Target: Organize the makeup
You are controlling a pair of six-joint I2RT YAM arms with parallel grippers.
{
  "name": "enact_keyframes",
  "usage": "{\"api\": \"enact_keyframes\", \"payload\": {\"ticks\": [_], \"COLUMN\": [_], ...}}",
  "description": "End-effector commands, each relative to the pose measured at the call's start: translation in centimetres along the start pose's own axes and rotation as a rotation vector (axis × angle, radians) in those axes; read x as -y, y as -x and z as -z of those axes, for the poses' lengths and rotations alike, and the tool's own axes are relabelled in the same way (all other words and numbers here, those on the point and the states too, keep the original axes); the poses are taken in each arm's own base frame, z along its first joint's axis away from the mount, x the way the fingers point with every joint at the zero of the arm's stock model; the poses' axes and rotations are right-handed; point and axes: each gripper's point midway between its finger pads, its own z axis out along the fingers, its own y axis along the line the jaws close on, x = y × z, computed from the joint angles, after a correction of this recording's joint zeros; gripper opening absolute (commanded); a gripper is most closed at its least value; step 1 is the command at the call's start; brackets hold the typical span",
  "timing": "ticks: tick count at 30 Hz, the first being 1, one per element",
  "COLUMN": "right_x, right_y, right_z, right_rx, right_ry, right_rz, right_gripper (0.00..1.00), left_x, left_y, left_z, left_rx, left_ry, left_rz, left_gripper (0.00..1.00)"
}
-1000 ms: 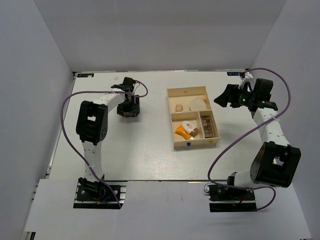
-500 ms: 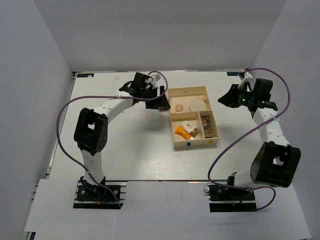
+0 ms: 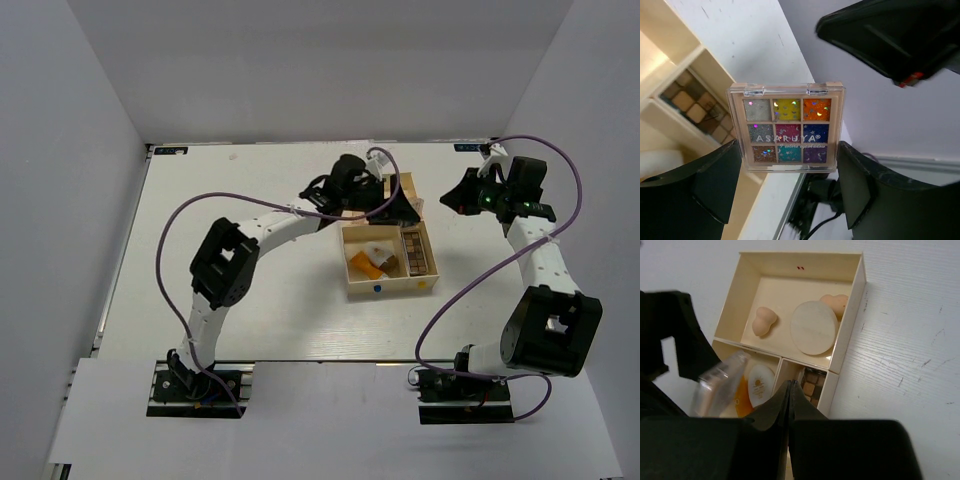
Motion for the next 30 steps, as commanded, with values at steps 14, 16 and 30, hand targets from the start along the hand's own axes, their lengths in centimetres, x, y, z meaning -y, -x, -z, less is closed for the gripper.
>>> {"api": "enact_keyframes", "payload": {"ticks": [14,16,30], "right_x": [-0.7,-0.7,-1.4], "right_y": [2.1,1.9,2.1], "right_z": [2.0,2.0,2.3], "right_rx": [0.094,0.09,0.103], "right_ry": [-0.051,-0.051,-0.032], "right_rz": [0.045,0.04,0.042], "right_gripper": [0.0,0.0,0.0], "left_x": [0.7,-0.3,-2.3], "left_y": [-2.0,-2.6,-5.2], "left_z": [-5.8,-5.8,-6.9], "left_rx": [0.113,0.091,0.007], "left_ry": [0.174,0.215,0.324], "left_rz": [0.153,0.145,0.24], "left_gripper": [0.36,0.39,0.55]}}
